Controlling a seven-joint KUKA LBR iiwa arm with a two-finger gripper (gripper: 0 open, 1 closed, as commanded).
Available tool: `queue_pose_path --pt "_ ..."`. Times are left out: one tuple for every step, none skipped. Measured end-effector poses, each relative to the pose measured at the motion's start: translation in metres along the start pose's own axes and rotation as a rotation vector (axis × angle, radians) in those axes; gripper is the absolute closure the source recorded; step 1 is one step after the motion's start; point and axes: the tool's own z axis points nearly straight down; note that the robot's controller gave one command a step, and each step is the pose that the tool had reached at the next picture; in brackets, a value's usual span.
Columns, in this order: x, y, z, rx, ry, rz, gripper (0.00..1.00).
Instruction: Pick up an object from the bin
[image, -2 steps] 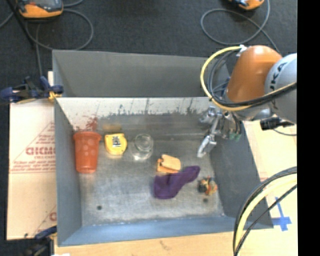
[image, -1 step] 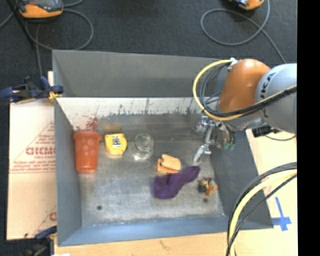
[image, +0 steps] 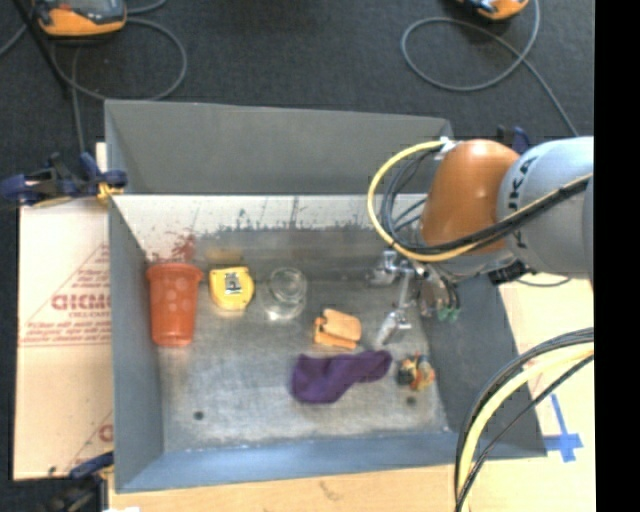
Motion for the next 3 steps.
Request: queue_pose_path --pt "0.006 0.018 0.010 -0.001 -0.008 -0.083 0.00" --pt "0.036 0.022 0.018 0.000 -0.019 -0.113 0.00" --pt "0.063 0.023 0.018 0.000 -0.026 -0.110 0.00"
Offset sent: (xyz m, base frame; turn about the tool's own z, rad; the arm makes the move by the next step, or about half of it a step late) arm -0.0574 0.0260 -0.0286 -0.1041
